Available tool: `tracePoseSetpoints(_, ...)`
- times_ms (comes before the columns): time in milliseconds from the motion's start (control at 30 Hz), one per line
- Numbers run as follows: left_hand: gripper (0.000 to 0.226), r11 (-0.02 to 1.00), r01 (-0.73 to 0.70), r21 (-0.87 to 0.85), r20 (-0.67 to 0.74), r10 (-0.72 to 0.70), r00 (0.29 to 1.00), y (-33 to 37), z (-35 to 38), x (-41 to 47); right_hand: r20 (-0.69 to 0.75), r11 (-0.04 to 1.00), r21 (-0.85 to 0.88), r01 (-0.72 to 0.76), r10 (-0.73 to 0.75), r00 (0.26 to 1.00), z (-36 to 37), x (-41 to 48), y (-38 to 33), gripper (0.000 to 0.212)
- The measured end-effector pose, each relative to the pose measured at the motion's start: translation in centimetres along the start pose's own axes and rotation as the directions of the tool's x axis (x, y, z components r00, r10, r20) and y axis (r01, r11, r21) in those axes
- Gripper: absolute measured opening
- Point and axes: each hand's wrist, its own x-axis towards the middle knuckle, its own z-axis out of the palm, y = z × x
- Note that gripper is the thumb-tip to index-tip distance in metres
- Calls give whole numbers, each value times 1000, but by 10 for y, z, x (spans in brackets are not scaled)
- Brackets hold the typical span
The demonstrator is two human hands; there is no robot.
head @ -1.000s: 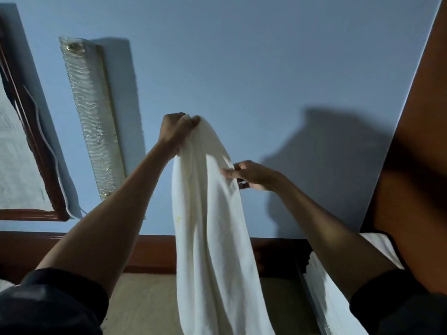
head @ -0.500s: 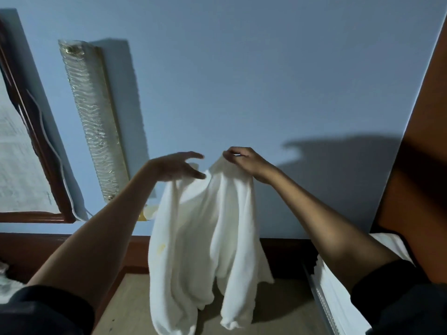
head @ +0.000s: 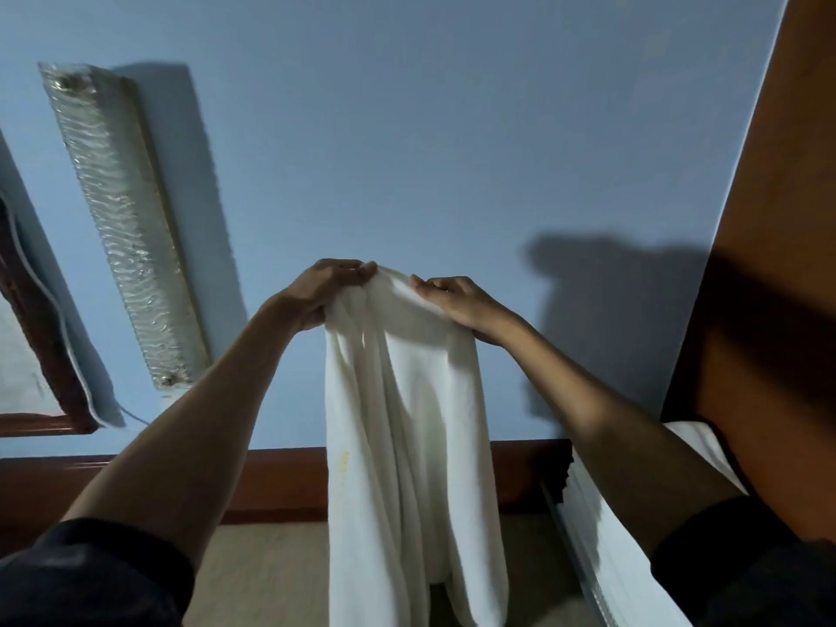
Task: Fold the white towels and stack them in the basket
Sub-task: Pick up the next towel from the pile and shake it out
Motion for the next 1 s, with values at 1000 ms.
tracePoseSetpoints(1000,35,996,50,69,138,-59,989,-18,27,12,76,988,-118,-95,105,992,-33,-12,19,59)
